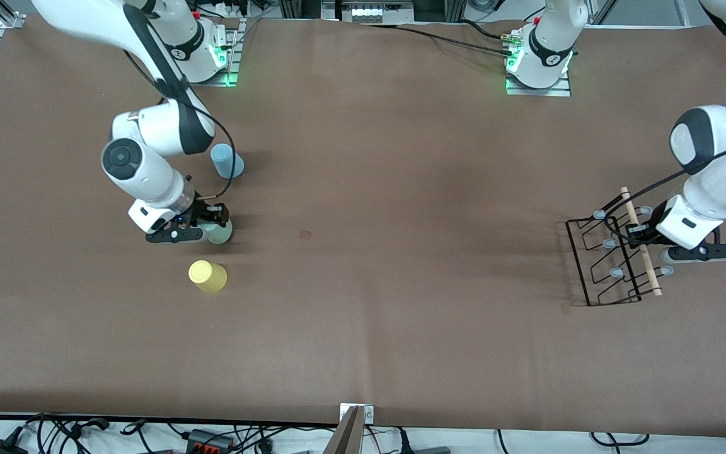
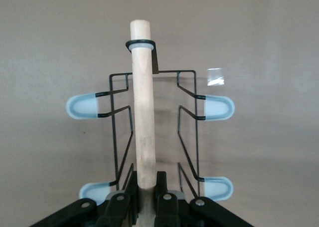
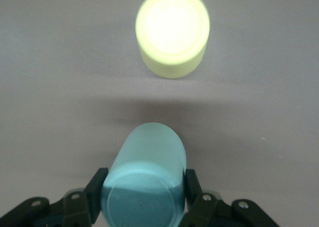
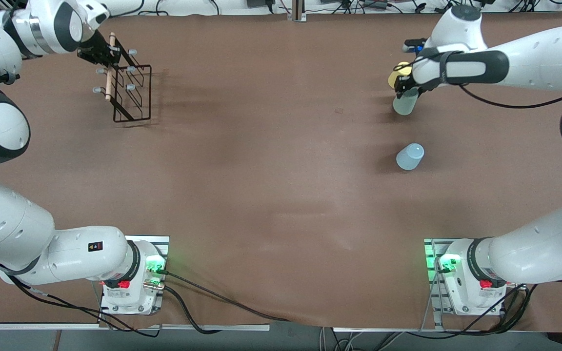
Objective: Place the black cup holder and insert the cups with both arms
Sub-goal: 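Lift the teal cup with the right gripper while the left gripper drags the holder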
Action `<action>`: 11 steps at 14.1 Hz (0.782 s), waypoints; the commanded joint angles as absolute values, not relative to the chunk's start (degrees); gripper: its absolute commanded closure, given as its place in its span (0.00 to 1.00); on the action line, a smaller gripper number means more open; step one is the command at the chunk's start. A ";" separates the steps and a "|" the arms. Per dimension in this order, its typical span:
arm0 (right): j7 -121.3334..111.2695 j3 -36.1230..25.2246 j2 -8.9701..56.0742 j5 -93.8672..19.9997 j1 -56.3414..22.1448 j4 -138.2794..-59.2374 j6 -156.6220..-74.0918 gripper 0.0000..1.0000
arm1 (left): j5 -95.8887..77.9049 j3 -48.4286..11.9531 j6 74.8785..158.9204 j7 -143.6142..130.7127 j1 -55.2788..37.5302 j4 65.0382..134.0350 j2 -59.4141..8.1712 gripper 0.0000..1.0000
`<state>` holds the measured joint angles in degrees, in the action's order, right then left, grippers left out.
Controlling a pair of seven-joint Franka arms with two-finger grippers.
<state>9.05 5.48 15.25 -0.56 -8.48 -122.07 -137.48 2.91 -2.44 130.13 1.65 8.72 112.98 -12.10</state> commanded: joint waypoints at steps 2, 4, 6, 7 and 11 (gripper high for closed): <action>8.44 5.98 8.09 -0.53 -8.35 -114.64 -118.44 0.99 | 2.64 -10.17 113.25 -0.86 8.53 101.72 -9.93 0.99; 8.79 5.98 7.91 -0.26 -10.01 -108.75 -110.42 0.99 | 2.64 -15.09 110.48 -6.47 8.44 99.50 -10.28 0.99; 8.79 5.98 7.30 -0.26 -10.28 -107.23 -108.55 0.98 | 2.64 -21.24 110.39 -13.50 8.44 99.58 -10.46 0.99; 8.70 6.06 7.21 -0.26 -10.37 -107.23 -108.54 0.98 | 2.64 -24.31 110.91 -18.58 8.18 99.49 -11.24 0.99; 8.44 6.06 7.56 -0.18 -10.99 -107.49 -108.98 0.96 | 2.72 -27.77 116.00 -29.33 0.55 98.09 -16.69 0.99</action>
<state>8.95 6.05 6.98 -0.55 -10.63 -108.19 -109.42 2.90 -27.46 114.20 -25.88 3.47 100.72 -13.47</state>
